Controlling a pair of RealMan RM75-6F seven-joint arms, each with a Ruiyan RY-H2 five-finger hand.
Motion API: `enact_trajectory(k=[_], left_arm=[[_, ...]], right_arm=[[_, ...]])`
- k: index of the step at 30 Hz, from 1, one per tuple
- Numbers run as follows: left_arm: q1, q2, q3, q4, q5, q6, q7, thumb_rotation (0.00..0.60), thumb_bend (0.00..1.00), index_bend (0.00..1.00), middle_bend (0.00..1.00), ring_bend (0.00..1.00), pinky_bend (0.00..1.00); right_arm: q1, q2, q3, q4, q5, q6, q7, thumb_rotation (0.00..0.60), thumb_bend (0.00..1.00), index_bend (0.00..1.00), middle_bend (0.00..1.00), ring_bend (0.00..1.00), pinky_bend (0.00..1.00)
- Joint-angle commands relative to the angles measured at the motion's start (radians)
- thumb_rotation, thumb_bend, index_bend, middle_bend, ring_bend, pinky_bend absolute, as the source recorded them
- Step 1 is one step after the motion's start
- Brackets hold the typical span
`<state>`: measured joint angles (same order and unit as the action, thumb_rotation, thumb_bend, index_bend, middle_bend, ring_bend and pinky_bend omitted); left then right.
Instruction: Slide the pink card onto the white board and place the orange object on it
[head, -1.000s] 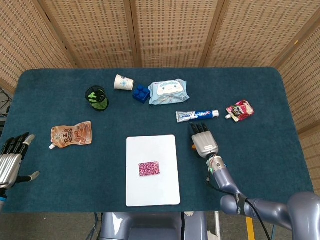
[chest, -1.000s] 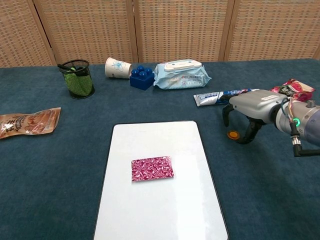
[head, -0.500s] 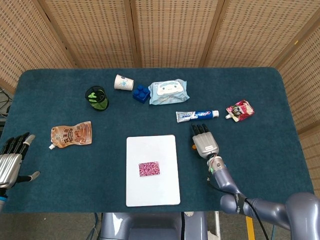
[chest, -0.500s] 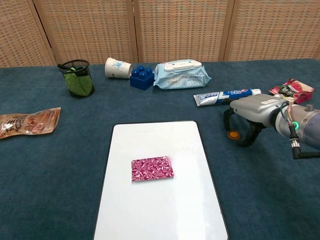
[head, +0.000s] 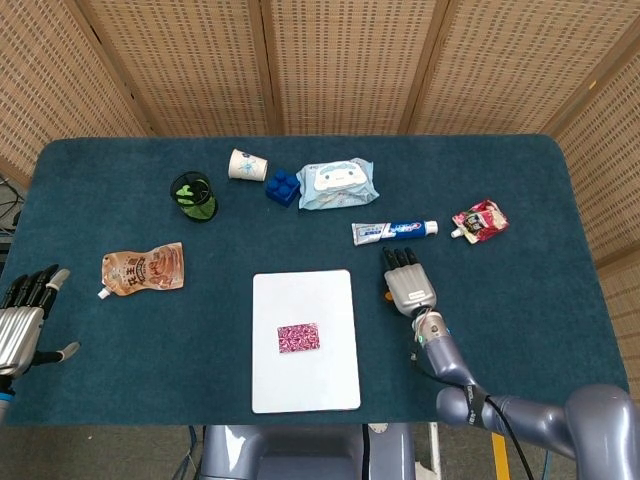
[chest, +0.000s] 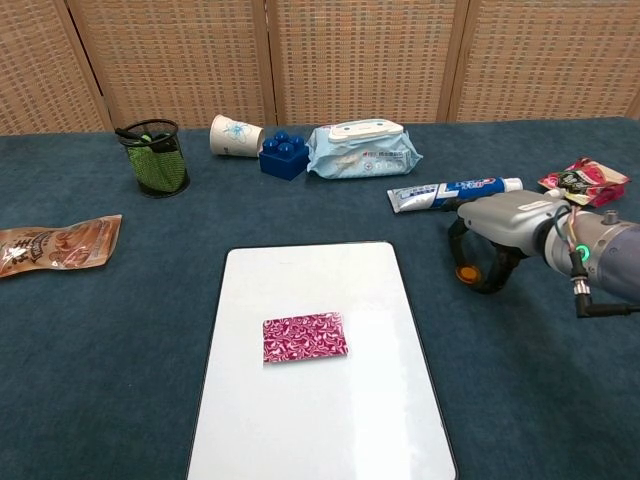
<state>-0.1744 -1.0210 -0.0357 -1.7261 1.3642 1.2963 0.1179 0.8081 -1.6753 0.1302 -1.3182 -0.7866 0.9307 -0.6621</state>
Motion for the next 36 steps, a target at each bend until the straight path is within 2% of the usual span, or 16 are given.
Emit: enact_trajectory(k=[1, 6, 11, 17, 21, 28, 36], left_arm=[[0.000, 0.000, 0.001, 0.000, 0.000, 0.000, 0.000, 0.600, 0.00, 0.00, 0.00, 0.00, 0.00], [0.001, 0.002, 0.001, -0.001, 0.001, 0.003, -0.002, 0.600, 0.00, 0.00, 0.00, 0.00, 0.00], [-0.001, 0.004, 0.001, -0.002, 0.002, 0.002, -0.006, 0.600, 0.00, 0.00, 0.00, 0.00, 0.00], [-0.001, 0.005, 0.002, 0.000, 0.002, 0.000, -0.011, 0.600, 0.00, 0.00, 0.00, 0.00, 0.00], [-0.002, 0.008, 0.001, 0.001, 0.000, -0.003, -0.020, 0.600, 0.00, 0.00, 0.00, 0.00, 0.00], [-0.002, 0.013, 0.002, 0.005, 0.002, -0.007, -0.043, 0.600, 0.00, 0.00, 0.00, 0.00, 0.00], [-0.006, 0.017, 0.003, 0.009, 0.003, -0.016, -0.056, 0.600, 0.00, 0.00, 0.00, 0.00, 0.00]], right_arm=[[-0.002, 0.009, 0.005, -0.022, -0.006, 0.002, 0.009, 0.600, 0.36, 0.53, 0.00, 0.00, 0.00], [0.006, 0.036, 0.020, -0.094, -0.022, 0.014, 0.011, 0.600, 0.36, 0.53, 0.00, 0.00, 0.00], [0.041, 0.070, 0.047, -0.224, -0.028, 0.019, -0.023, 0.600, 0.36, 0.53, 0.00, 0.00, 0.00], [0.099, 0.066, 0.048, -0.302, -0.042, -0.033, -0.059, 0.600, 0.36, 0.53, 0.00, 0.00, 0.00], [0.151, 0.025, 0.046, -0.294, -0.024, -0.066, -0.090, 0.600, 0.36, 0.53, 0.00, 0.00, 0.00], [0.208, -0.065, 0.033, -0.234, 0.050, -0.030, -0.160, 0.600, 0.36, 0.53, 0.00, 0.00, 0.00], [0.231, -0.117, 0.026, -0.222, 0.085, 0.013, -0.196, 0.600, 0.36, 0.53, 0.00, 0.00, 0.00]])
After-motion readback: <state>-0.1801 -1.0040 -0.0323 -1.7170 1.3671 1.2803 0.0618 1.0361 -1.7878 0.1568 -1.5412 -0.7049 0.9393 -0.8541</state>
